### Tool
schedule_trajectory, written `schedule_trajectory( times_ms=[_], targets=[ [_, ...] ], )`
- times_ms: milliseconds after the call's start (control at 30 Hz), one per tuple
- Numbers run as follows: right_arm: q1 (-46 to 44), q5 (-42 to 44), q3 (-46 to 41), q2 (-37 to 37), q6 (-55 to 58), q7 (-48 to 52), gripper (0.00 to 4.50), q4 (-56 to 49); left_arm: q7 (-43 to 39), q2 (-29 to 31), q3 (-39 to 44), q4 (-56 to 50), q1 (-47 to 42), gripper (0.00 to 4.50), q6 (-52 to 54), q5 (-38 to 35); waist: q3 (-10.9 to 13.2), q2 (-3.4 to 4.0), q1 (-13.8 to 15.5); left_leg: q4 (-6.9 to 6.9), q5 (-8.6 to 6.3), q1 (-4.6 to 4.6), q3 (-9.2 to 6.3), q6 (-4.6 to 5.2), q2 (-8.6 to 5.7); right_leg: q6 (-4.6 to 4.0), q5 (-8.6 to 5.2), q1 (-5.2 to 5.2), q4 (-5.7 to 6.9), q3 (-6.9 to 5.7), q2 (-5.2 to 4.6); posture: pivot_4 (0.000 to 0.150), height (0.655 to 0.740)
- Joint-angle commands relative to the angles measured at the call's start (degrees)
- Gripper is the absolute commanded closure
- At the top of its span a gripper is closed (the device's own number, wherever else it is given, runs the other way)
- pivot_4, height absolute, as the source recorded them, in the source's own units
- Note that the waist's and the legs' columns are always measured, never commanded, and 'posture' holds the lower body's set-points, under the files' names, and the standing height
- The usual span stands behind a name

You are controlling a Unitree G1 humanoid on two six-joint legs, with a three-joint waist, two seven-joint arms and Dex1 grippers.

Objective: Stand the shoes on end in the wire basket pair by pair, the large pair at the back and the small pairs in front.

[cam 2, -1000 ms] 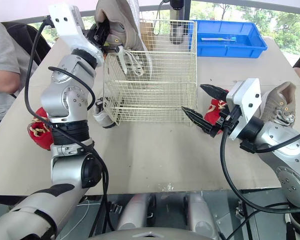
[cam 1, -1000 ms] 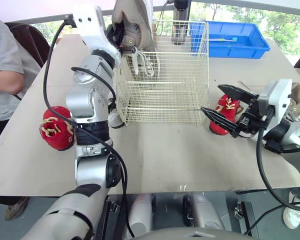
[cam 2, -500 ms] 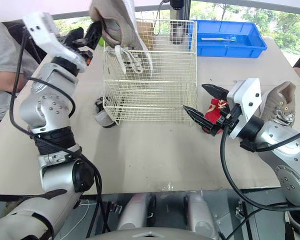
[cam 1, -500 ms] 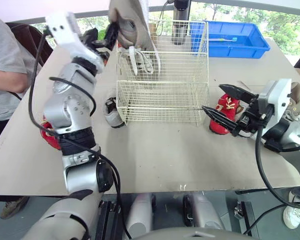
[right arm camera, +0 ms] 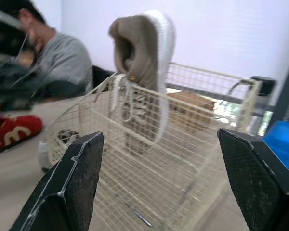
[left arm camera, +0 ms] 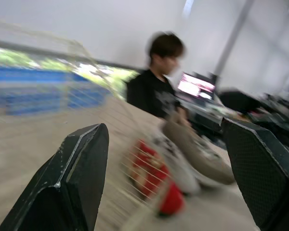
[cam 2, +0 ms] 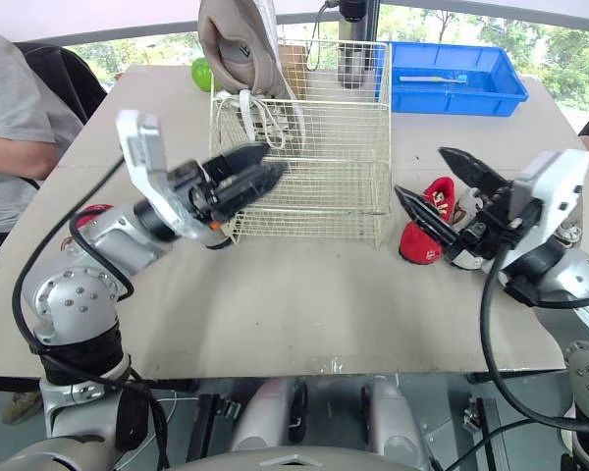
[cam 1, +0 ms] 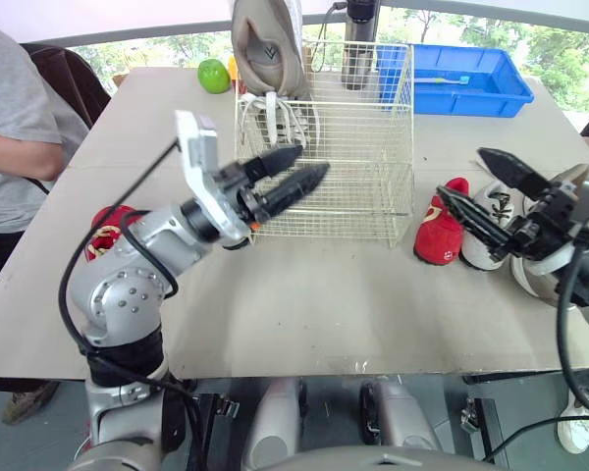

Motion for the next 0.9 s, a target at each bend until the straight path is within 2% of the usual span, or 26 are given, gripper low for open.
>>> schedule_trajectory(
  times_ms=[33, 133, 267, 367, 400, 500, 567, 633, 733, 900],
  targets=[
    [3.5, 2.3, -7.6, -1.6, -0.3, -1.2, 0.90, -0.3, -6.4, 3.0, -2.4, -3.2, 2.3, 0.00, -1.3, -0.6, 0.0, 0.01, 0.0, -0.02, 0.00, 0.03, 0.01, 0.00, 0.00, 0.00, 0.00, 0.03, 0.00, 0.00, 0.00, 0.150, 0.7400],
    [7.0, -2.0, -10.3, -4.4, 3.9, -5.6, 0.90, 2.5, -12.6, 7.3, -6.1, -4.4, 5.0, 0.00, -2.3, 1.6, 0.0, 0.01, 0.0, -0.02, 0.00, 0.08, 0.06, 0.01, 0.00, -0.01, -0.01, 0.09, -0.03, 0.02, -0.01, 0.150, 0.7400],
    [4.6, -3.9, -11.6, -14.6, 18.7, -12.3, 0.90, 13.7, -19.1, 10.3, -9.9, -5.5, 7.5, 0.00, -7.0, 5.5, 0.0, 0.02, 0.0, -0.15, -0.03, 0.77, 0.48, 0.03, -0.01, -0.25, -0.16, 0.71, -0.23, 0.25, -0.07, 0.150, 0.7400],
    [2.5, -11.1, -4.9, -27.8, 29.7, -14.0, 0.90, 19.5, -19.0, 9.7, -11.3, -5.9, 7.6, 0.00, -8.1, 6.1, 0.0, 0.44, -0.1, -0.15, -0.03, 0.85, 0.64, 0.04, 0.01, -0.26, -0.16, 0.71, -0.25, 0.40, -0.10, 0.150, 0.7400],
    [0.4, -11.1, -2.7, -31.0, 31.9, -11.7, 0.90, 23.5, -18.9, 9.5, -11.6, -6.2, 7.5, 0.00, -8.5, 6.2, 0.0, 0.48, -0.1, -0.15, -0.05, 0.86, 0.67, 0.08, 0.00, -0.27, -0.16, 0.69, -0.24, 0.49, -0.14, 0.150, 0.7400],
    [-7.3, -11.0, 3.7, -36.7, 35.5, -4.7, 0.90, 35.5, -17.1, 8.6, -12.1, -7.8, 6.8, 0.00, -8.3, 5.0, -0.1, 0.42, -0.3, -0.23, -0.06, 0.84, 0.83, 0.10, 0.05, -0.27, -0.16, 0.69, -0.40, 0.46, -0.05, 0.150, 0.7400],
    [-11.7, -14.8, 9.7, -39.4, 33.8, -0.5, 0.90, 42.1, -15.1, 7.7, -12.4, -9.2, 6.0, 0.00, -7.6, 3.7, -0.1, 0.43, -0.3, -0.32, -0.08, 0.82, 0.90, 0.13, 0.05, -0.26, -0.16, 0.66, -0.47, 0.51, -0.04, 0.150, 0.7400],
    [-19.0, -18.2, 16.4, -39.1, 33.1, 3.2, 0.90, 50.2, -13.7, 7.1, -13.2, -10.5, 5.3, 0.00, -7.1, 3.1, -0.1, 0.44, -0.3, -0.38, -0.10, 0.77, 0.98, 0.16, 0.04, -0.23, -0.15, 0.63, -0.59, 0.53, -0.03, 0.150, 0.7400],
    [-31.6, -22.8, 26.0, -34.5, 34.0, 8.5, 0.90, 61.0, -11.5, 6.4, -13.8, -11.7, 4.2, 0.00, -6.4, 2.1, -0.1, 0.48, -0.7, -0.46, -0.13, 0.79, 1.10, 0.22, 0.03, -0.20, -0.13, 0.65, -0.80, 0.64, -0.03, 0.150, 0.7400],
    [-43.3, -34.2, 38.1, -26.4, 28.4, 16.5, 0.90, 80.8, -8.8, 5.3, -14.9, -12.5, 2.7, 0.00, -5.8, 1.5, -0.1, 0.47, -0.7, -0.53, -0.15, 0.79, 1.15, 0.24, 0.03, 0.10, 0.05, 0.65, -0.90, 0.72, 0.05, 0.150, 0.7400]
  ],
)
